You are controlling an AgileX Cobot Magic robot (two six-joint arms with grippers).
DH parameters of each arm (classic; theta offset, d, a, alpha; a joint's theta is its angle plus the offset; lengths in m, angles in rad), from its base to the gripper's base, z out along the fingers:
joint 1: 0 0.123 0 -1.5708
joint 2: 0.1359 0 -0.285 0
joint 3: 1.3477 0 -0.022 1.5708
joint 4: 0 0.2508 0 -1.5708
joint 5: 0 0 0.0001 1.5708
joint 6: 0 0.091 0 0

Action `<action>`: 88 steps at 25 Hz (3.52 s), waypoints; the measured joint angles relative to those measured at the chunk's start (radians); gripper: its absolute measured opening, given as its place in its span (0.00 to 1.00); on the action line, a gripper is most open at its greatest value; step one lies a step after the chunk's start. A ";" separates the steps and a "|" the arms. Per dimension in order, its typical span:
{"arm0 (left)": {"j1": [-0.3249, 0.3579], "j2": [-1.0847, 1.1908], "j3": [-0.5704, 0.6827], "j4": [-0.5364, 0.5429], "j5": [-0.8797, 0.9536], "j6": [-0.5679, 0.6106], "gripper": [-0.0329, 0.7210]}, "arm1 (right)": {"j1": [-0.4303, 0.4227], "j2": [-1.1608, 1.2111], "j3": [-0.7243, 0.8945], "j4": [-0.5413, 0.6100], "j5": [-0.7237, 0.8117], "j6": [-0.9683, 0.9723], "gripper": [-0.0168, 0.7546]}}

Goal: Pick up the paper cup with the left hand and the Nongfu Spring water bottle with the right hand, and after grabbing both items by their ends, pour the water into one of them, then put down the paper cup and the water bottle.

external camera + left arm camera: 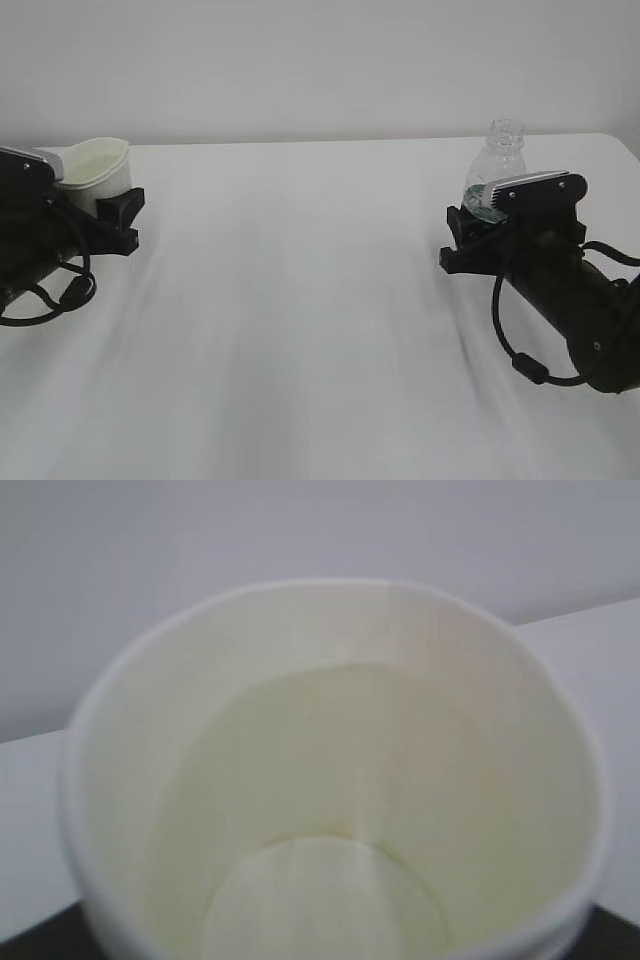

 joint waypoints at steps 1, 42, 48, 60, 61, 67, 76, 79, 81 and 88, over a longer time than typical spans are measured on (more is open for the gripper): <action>0.006 0.000 0.000 0.000 0.000 0.002 0.62 | 0.000 0.000 0.000 0.000 0.000 0.000 0.61; 0.100 0.097 0.000 -0.001 0.002 0.006 0.61 | 0.000 0.000 0.000 0.000 0.000 0.000 0.61; 0.100 0.129 0.000 -0.001 0.002 0.006 0.61 | 0.000 0.000 0.000 0.000 0.000 0.000 0.61; 0.100 0.160 -0.022 0.024 0.002 0.016 0.61 | 0.000 0.000 0.000 0.000 -0.001 0.000 0.61; 0.100 0.160 -0.023 0.024 0.002 0.016 0.61 | 0.000 0.000 0.000 0.000 -0.001 0.000 0.61; 0.100 0.164 -0.029 0.026 0.002 0.016 0.61 | 0.000 0.000 0.000 -0.002 -0.001 0.000 0.61; 0.100 0.228 -0.080 0.026 -0.015 0.016 0.61 | 0.000 0.000 -0.001 -0.004 -0.001 0.000 0.61; 0.100 0.228 -0.080 0.026 -0.015 0.016 0.61 | 0.000 0.000 -0.001 -0.004 -0.001 0.000 0.61; 0.100 0.228 -0.084 0.026 -0.015 0.016 0.61 | 0.000 0.000 -0.001 -0.004 -0.001 0.001 0.61; 0.100 0.270 -0.158 0.026 -0.013 0.016 0.61 | 0.000 0.000 -0.001 -0.004 -0.001 0.002 0.61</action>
